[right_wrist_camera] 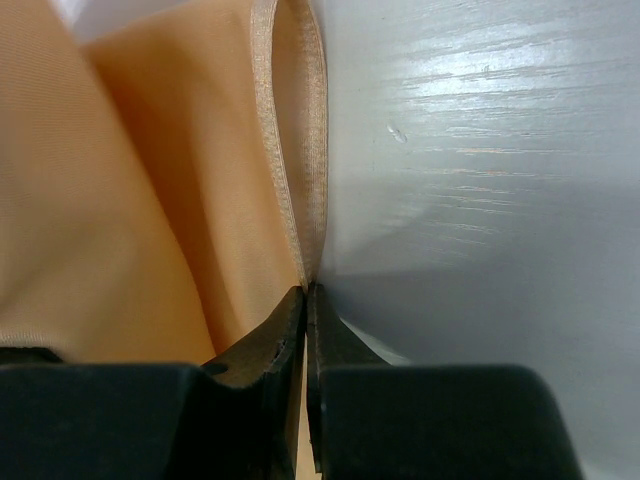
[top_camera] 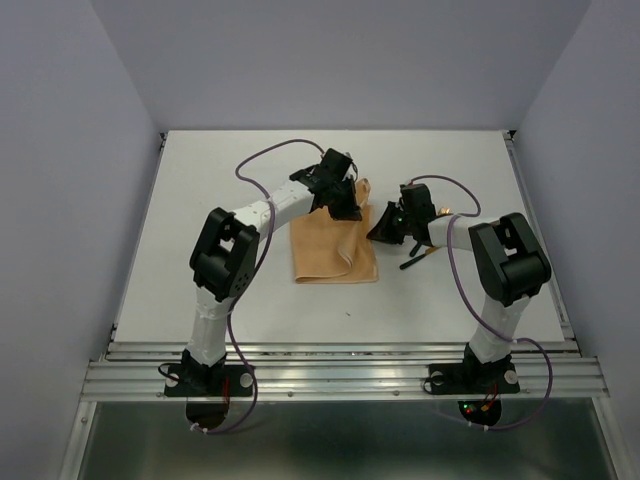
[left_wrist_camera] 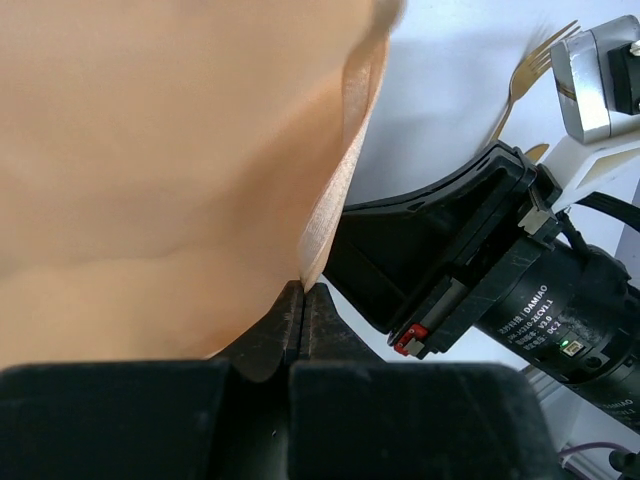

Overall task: Fold the napkin into a case and place the utensils inside
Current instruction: Fold the rectangle-folded napkin at the center of the board.

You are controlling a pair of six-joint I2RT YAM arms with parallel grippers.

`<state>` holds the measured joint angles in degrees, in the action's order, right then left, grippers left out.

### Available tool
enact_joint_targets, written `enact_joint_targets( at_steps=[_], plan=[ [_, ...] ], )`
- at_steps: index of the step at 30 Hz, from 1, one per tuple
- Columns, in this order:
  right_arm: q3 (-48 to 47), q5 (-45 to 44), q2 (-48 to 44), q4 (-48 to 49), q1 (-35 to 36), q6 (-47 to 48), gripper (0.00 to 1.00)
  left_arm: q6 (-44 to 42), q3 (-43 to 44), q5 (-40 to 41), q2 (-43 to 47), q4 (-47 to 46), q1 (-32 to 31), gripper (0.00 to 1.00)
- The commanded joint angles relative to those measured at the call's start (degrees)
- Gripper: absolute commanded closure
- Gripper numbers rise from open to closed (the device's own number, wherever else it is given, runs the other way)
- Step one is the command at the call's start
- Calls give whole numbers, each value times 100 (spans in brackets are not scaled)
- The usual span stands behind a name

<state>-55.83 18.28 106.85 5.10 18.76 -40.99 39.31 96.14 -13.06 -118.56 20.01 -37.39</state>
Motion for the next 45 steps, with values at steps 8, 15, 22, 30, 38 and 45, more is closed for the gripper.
enact_joint_targets(
  at_steps=[8, 15, 22, 30, 38, 45],
  plan=[
    [-50, -79, 178, -18, 119, 4, 93, 42, 256, -250, 97, 21, -14, 100],
    [-42, -88, 170, -18, 119, 4, 93, 24, 230, -311, 96, 20, -58, 100],
    [-42, -316, 91, -80, 119, 47, 92, -11, 28, -294, 176, 38, -93, 100],
    [-42, -597, -138, -246, 119, 162, 73, -64, -86, -215, 149, 38, -93, 100],
    [20, -1055, -419, -501, 119, 434, 66, -108, -201, -162, 211, 38, -93, 100],
    [99, -985, -419, -651, 119, 513, 73, -134, -192, -144, 246, 47, -85, 100]
  ],
)
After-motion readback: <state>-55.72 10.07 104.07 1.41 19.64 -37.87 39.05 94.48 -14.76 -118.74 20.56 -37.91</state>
